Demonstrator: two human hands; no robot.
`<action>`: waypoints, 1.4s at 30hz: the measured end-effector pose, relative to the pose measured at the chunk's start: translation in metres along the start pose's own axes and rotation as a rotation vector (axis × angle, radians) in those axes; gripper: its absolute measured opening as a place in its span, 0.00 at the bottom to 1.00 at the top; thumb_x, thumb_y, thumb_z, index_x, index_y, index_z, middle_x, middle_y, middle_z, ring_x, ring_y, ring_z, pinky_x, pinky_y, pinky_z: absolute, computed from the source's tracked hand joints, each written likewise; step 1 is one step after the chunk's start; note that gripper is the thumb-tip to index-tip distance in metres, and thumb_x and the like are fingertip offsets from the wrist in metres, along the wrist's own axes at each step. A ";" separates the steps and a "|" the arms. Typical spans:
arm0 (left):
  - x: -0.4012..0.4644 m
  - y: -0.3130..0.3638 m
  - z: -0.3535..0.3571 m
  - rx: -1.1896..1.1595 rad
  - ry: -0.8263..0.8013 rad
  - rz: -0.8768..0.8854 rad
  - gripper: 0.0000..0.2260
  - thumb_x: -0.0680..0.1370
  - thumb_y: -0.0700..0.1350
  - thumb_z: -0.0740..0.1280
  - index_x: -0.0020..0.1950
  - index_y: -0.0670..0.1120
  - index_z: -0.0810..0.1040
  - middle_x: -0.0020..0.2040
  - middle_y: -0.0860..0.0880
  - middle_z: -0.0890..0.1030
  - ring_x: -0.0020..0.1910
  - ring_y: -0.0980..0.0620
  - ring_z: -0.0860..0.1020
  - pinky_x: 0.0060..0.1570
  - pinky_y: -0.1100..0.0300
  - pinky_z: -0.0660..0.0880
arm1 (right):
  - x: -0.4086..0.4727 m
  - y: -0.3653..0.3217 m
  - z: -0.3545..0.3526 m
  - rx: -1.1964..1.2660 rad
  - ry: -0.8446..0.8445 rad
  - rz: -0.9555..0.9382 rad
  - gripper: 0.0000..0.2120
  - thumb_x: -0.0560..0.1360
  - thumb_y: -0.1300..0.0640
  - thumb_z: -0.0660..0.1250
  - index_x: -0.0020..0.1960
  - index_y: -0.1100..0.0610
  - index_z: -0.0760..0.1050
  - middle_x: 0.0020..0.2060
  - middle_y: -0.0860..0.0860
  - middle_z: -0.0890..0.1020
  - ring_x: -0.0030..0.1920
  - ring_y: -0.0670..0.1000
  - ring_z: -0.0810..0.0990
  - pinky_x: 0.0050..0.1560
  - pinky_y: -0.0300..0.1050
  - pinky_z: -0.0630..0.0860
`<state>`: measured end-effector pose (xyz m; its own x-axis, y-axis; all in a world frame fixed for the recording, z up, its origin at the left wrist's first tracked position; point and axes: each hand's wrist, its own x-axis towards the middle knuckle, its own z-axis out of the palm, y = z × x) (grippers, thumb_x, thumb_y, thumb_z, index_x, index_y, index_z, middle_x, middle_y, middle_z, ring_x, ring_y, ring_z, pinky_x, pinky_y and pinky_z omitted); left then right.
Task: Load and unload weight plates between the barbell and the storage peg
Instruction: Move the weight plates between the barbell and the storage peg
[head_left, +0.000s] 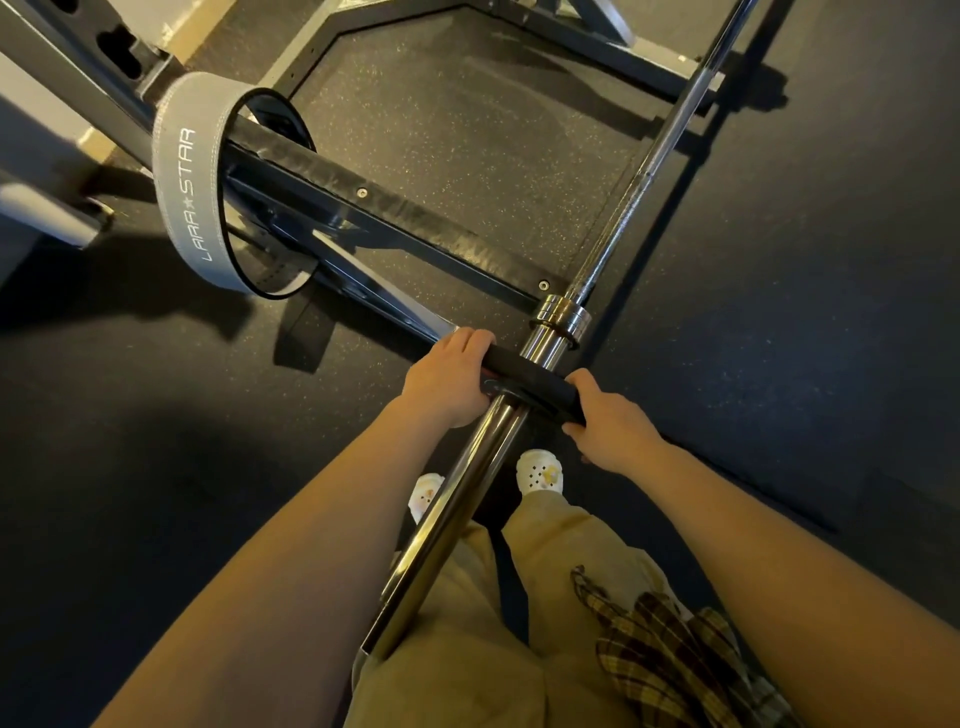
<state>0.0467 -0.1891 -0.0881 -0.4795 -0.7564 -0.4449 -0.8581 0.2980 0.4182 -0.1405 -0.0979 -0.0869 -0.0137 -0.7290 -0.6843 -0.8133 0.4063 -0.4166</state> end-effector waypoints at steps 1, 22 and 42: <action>-0.003 0.001 0.000 -0.012 0.003 -0.008 0.28 0.73 0.45 0.72 0.70 0.50 0.65 0.68 0.49 0.68 0.68 0.48 0.67 0.65 0.48 0.70 | 0.000 0.000 -0.001 -0.001 -0.004 0.001 0.26 0.79 0.57 0.64 0.72 0.50 0.56 0.59 0.56 0.78 0.50 0.53 0.81 0.55 0.52 0.78; -0.015 0.047 -0.011 0.348 -0.038 -0.046 0.33 0.74 0.66 0.64 0.72 0.47 0.64 0.69 0.47 0.69 0.68 0.45 0.68 0.63 0.49 0.72 | 0.001 0.027 0.008 0.266 -0.068 0.033 0.25 0.77 0.53 0.68 0.71 0.51 0.65 0.63 0.54 0.75 0.66 0.55 0.73 0.65 0.53 0.69; 0.000 -0.016 -0.023 0.118 -0.226 0.041 0.39 0.74 0.70 0.59 0.77 0.48 0.57 0.72 0.48 0.66 0.68 0.47 0.69 0.65 0.49 0.69 | -0.009 -0.014 0.012 -0.150 0.118 0.042 0.15 0.79 0.47 0.62 0.62 0.52 0.67 0.40 0.45 0.71 0.36 0.42 0.70 0.32 0.37 0.63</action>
<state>0.0643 -0.2073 -0.0771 -0.5319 -0.5972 -0.6004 -0.8462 0.4018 0.3500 -0.1223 -0.0901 -0.0820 -0.1099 -0.7763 -0.6207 -0.8880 0.3572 -0.2895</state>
